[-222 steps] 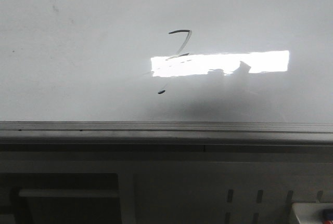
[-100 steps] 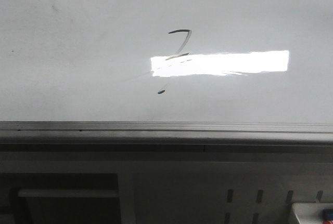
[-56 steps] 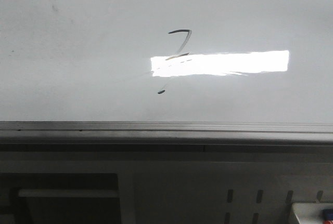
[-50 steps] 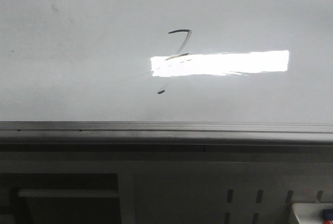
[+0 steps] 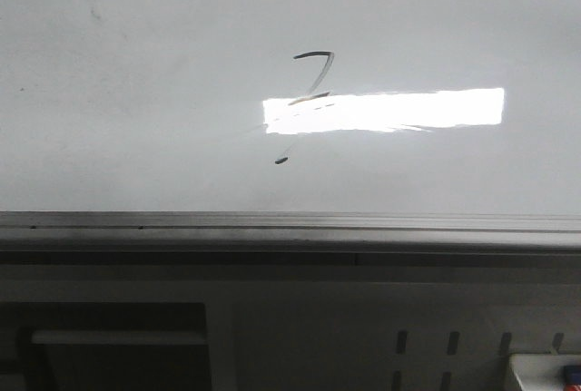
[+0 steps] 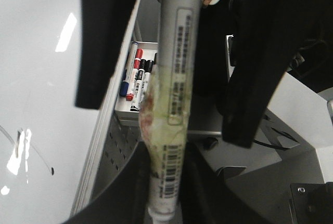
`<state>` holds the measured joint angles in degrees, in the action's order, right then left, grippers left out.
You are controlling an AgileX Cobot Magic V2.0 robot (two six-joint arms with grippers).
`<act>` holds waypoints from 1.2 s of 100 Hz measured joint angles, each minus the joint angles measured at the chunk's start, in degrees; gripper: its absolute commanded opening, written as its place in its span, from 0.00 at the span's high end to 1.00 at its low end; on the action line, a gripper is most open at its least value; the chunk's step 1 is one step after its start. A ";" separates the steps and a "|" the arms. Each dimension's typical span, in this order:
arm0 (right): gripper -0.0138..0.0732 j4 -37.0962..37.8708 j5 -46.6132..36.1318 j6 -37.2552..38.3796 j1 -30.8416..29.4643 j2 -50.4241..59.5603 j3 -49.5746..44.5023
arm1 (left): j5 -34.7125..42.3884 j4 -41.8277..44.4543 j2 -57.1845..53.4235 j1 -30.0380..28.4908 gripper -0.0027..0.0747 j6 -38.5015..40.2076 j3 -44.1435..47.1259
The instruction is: Write number 3 on whiteboard
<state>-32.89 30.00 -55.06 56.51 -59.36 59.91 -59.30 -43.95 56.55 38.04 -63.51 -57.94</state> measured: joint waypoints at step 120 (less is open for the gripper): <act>0.92 -3.09 -8.43 5.23 -17.05 21.96 -15.20 | 56.17 3.04 4.64 0.00 0.99 42.19 20.47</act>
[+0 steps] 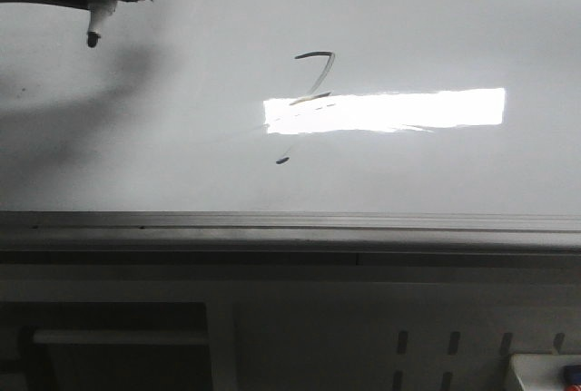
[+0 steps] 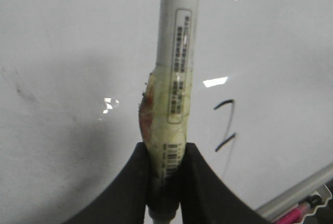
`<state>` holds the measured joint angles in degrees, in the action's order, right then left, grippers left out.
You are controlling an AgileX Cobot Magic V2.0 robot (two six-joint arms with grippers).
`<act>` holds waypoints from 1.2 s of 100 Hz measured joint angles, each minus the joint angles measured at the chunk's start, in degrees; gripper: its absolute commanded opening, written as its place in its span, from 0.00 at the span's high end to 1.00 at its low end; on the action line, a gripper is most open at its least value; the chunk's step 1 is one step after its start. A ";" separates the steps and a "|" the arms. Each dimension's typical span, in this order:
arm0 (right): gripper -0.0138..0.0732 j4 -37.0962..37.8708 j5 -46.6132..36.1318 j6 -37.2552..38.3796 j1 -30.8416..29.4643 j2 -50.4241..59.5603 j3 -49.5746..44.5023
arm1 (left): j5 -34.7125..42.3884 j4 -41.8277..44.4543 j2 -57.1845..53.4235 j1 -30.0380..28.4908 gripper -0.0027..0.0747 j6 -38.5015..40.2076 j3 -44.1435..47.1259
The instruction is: Write number 3 on whiteboard
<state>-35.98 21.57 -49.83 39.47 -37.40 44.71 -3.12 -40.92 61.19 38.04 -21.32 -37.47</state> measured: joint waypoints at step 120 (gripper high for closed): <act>0.92 -0.79 0.53 1.09 -0.21 -2.06 -2.86 | 13.97 -3.45 12.84 1.29 0.99 0.21 -0.08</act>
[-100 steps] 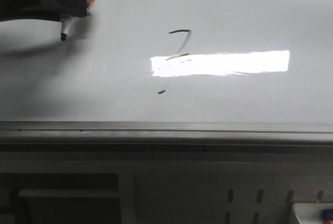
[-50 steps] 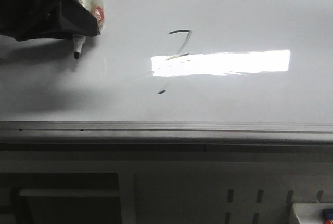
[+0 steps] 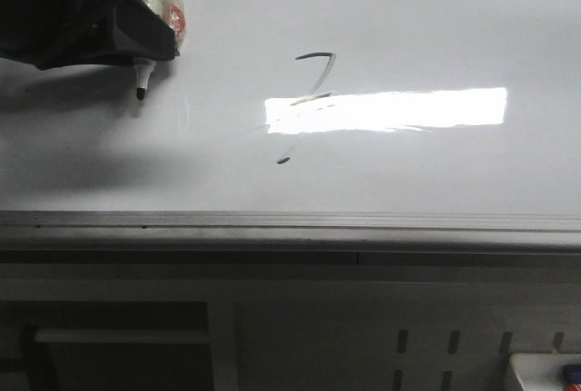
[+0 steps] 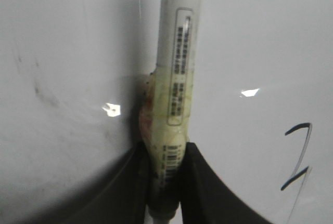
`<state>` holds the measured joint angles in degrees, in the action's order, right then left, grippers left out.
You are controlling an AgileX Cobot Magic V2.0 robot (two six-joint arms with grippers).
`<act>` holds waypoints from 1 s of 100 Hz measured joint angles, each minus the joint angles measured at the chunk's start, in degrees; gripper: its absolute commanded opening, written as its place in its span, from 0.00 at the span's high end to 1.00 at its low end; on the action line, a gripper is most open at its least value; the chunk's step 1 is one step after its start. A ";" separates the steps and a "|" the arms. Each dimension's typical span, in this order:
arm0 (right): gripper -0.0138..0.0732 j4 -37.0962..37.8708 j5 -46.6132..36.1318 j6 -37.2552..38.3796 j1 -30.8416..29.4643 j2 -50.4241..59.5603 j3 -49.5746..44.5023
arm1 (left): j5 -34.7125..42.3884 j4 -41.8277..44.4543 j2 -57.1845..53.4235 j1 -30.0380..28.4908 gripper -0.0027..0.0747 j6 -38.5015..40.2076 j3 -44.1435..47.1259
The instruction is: Write number 3 on whiteboard
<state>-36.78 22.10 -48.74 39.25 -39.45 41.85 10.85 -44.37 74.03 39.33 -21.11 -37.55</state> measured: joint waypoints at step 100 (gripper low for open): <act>0.92 -0.37 0.13 0.09 0.00 0.00 0.00 | 1.91 0.22 0.22 0.00 0.71 0.00 -0.35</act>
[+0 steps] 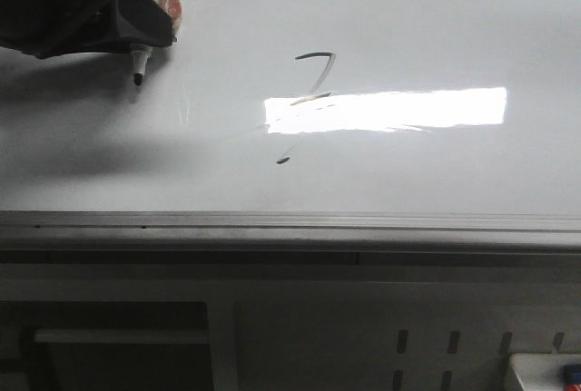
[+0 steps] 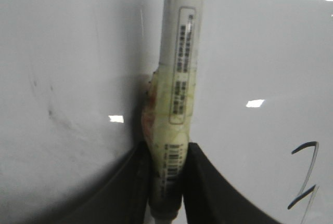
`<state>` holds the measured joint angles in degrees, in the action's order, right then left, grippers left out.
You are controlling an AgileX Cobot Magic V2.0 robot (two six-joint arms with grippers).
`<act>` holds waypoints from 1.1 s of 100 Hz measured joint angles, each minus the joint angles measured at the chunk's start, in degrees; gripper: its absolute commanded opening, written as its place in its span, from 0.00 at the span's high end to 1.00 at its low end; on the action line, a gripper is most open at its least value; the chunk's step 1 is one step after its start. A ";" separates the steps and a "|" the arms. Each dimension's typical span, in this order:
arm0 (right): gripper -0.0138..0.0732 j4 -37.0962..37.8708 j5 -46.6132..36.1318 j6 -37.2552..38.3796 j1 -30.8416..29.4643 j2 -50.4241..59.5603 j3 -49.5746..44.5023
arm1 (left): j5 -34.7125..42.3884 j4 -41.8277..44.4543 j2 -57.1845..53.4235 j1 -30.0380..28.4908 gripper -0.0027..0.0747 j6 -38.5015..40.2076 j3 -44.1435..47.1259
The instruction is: Write number 3 on whiteboard
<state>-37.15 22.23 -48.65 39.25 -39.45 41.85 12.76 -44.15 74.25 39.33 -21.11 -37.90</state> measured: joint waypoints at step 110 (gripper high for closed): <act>0.92 -0.09 -2.60 0.11 0.00 2.18 -0.62 | -8.26 0.27 -15.31 -0.42 0.46 -3.44 0.31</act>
<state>-37.24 19.63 -48.54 39.25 -37.27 41.22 4.50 -43.88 58.95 38.91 -24.55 -37.59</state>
